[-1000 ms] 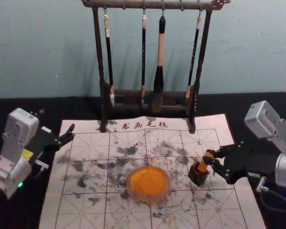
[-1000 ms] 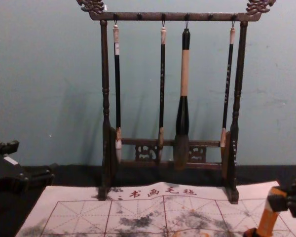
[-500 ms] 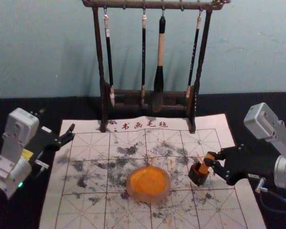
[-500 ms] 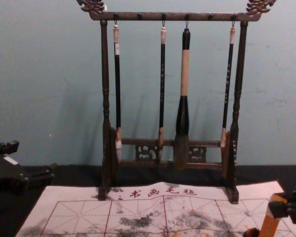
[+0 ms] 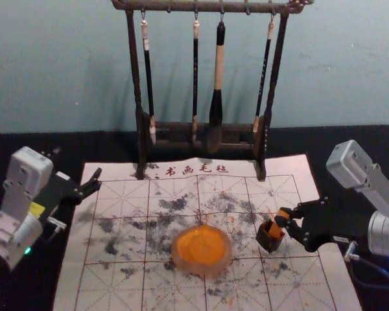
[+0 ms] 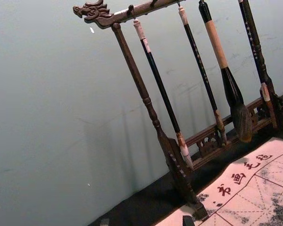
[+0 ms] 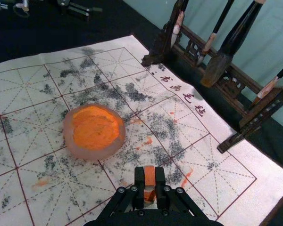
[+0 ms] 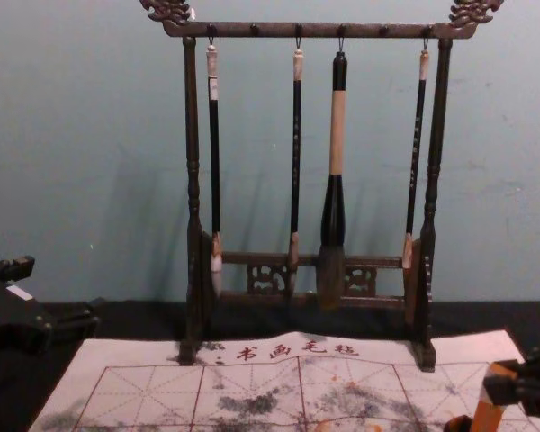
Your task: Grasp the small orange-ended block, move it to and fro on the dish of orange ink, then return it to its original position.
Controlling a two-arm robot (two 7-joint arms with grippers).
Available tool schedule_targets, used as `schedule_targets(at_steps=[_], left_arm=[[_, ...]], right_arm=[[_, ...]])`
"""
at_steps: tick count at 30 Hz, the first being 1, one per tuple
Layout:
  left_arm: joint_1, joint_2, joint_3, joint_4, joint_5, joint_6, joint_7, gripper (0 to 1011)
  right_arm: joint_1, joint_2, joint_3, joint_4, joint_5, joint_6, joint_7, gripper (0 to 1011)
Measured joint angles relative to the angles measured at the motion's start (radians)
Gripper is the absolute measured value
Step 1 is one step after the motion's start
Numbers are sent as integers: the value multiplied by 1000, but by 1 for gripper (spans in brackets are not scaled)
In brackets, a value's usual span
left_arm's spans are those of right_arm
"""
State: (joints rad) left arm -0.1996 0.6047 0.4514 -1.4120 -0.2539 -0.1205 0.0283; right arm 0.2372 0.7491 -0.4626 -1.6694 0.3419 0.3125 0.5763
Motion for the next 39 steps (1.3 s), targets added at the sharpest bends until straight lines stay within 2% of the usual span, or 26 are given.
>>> schedule_targets(at_steps=[19,39], left_arm=[[0,0,0,0,0,0,0,1001],[0,0,0,0,0,0,0,1001]], right_arm=[[37,-40,-36,76,-16,10,14,107],[44,-52,-43,108,-18,-4,22,107]])
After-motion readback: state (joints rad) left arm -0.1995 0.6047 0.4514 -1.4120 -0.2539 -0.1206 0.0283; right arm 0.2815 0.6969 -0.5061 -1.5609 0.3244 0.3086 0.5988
